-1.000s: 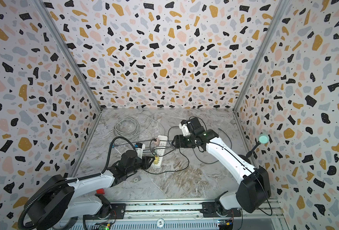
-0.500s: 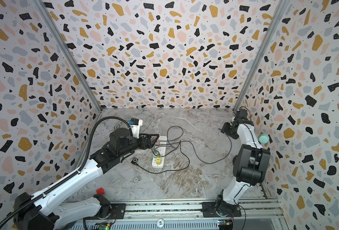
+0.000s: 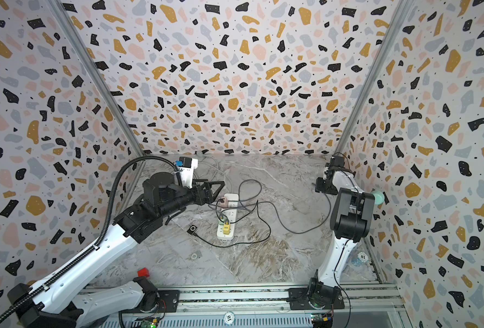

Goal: Charge mp3
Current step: Pick up the charging cable from the center of the board.

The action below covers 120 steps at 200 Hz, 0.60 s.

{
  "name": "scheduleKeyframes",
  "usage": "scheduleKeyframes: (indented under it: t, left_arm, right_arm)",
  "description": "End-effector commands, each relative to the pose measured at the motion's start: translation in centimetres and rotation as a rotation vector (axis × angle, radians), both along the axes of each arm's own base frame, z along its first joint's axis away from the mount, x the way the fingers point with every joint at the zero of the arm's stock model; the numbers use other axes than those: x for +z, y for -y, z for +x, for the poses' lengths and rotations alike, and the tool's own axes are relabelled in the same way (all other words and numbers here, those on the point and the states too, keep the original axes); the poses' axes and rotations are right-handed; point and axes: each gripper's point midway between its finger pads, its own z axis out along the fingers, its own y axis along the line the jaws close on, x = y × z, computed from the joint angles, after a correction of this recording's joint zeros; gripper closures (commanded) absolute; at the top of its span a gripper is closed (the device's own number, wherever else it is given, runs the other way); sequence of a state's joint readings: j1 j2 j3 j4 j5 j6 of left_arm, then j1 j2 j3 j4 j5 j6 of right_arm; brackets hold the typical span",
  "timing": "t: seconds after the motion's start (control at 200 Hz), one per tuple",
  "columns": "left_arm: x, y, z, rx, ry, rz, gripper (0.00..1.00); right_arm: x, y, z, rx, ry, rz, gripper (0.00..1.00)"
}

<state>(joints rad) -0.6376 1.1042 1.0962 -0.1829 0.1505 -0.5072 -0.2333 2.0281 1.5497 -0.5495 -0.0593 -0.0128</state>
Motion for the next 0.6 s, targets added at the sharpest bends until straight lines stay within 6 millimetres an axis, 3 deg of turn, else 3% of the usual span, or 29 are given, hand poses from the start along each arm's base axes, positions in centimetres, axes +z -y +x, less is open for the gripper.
scheduleKeyframes:
  t: [0.0, 0.115, 0.481, 0.596]
  left_arm:
    - [0.5, 0.4, 0.3, -0.019, 0.011, 0.012, 0.08]
    - [0.0, 0.7, 0.7, -0.016, 0.0, 0.017, 0.08]
    - [-1.6, 0.5, 1.2, 0.007, -0.043, 0.041, 0.09]
    - [-1.9, 0.6, 1.2, 0.007, -0.051, 0.043, 0.09]
  right_arm:
    - [1.0, 0.8, 1.7, -0.007, 0.049, -0.047, 0.42]
    - [-0.9, 0.9, 2.0, -0.016, 0.024, -0.044, 0.42]
    - [-3.4, 2.5, 3.7, -0.011, -0.004, -0.069, 0.43]
    - [-4.2, 2.2, 3.7, 0.035, -0.031, -0.048, 0.5]
